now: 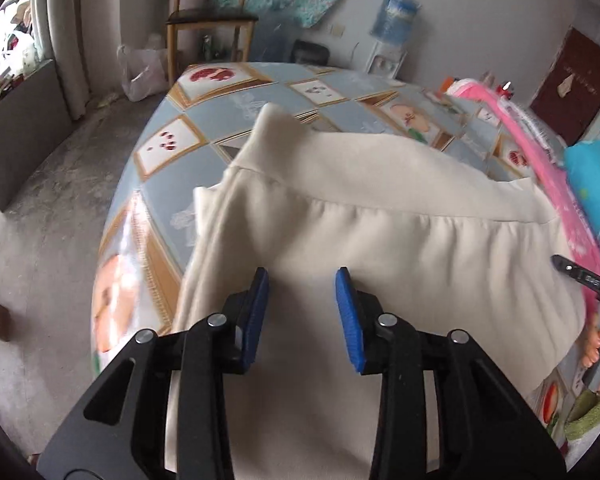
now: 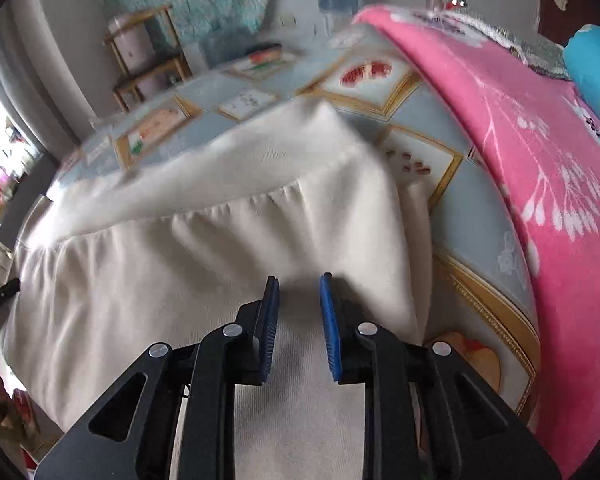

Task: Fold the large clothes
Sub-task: 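Open both grippers and pull them back from the folded jacket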

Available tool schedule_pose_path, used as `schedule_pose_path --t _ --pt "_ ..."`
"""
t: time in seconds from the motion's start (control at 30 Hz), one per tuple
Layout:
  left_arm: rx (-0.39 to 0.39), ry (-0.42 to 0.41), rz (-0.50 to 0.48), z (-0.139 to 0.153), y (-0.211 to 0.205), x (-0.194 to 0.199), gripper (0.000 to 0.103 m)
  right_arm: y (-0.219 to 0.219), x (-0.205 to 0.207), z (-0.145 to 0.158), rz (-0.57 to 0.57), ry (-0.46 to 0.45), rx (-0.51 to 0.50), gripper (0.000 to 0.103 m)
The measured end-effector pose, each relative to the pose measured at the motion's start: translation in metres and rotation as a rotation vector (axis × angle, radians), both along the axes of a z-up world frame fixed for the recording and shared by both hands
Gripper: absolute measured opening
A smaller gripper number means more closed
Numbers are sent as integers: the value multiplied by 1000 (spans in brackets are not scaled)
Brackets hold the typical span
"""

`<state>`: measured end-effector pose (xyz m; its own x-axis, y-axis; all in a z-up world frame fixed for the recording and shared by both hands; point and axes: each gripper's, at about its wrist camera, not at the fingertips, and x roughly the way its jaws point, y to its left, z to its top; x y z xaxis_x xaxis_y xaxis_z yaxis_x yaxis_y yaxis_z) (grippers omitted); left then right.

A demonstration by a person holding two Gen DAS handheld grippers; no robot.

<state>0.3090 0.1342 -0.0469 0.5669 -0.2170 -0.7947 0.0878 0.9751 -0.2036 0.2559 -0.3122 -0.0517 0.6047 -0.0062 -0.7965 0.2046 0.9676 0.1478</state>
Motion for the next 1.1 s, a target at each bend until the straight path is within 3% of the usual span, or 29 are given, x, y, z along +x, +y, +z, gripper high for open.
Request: schedule_pose_path --t 0.07,0.17,0.3,0.33,0.43,0.5,0.53,0.6,0.7,0.87,1.0,1.1 --pt "-15 -51 -21 18 -1 -18 33 4 -25 18 9 -52 28 24" --pt "16 -100 -67 33 -10 -50 39 23 -71 35 52 -130 6 55" --pt "87 -36 -118 3 -30 -77 47 50 -93 -2 124 -36 -56 67" --pt "118 -48 -111 -6 -33 -80 48 53 -95 -8 113 -59 -78 69" --pt "141 -60 -73 5 -37 -83 47 50 -97 3 57 -28 -51 70" --pt "114 -91 -61 20 -37 -93 49 56 -107 22 58 -50 -61 70" --pt "106 -124 -61 33 -39 -104 53 64 -117 33 74 -84 -57 70" --pt "105 -164 -62 48 -43 -122 78 76 -133 43 98 -121 -35 73" --pt "82 -197 -91 71 -57 -151 88 105 -160 56 138 -158 -29 86" --pt "15 -217 -101 95 -77 -181 95 130 -188 68 131 -160 -76 89" --pt "119 -295 -44 114 -98 -198 95 133 -203 79 70 -188 -124 93" --pt "206 -310 -9 122 -108 -202 95 132 -209 87 25 -204 -153 94"
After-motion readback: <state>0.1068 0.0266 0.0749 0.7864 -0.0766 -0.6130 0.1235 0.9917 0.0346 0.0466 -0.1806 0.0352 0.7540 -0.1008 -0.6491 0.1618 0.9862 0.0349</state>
